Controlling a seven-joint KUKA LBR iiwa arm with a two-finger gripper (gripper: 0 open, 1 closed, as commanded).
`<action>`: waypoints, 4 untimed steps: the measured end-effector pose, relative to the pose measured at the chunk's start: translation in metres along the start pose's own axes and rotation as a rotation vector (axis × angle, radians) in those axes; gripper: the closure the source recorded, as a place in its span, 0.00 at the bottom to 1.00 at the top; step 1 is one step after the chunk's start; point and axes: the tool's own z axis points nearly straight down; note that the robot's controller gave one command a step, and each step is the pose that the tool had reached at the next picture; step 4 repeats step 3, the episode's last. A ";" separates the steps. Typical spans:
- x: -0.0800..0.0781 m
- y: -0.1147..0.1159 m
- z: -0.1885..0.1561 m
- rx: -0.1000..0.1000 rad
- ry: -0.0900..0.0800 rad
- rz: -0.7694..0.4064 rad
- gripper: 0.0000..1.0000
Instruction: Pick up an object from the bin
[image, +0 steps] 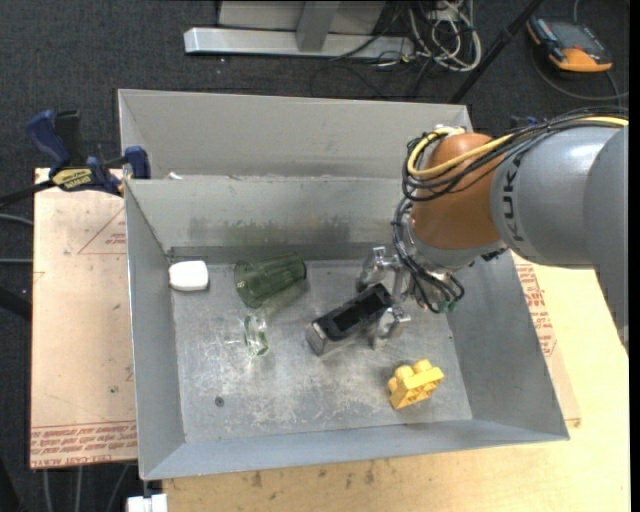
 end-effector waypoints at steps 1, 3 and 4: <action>-0.009 0.028 -0.002 0.008 0.008 0.252 1.00; -0.005 0.045 -0.153 0.003 0.011 0.237 1.00; -0.005 0.045 -0.153 0.003 0.011 0.237 1.00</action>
Offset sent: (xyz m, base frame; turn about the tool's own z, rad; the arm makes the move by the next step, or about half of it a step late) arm 0.0000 0.0000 0.0000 0.0000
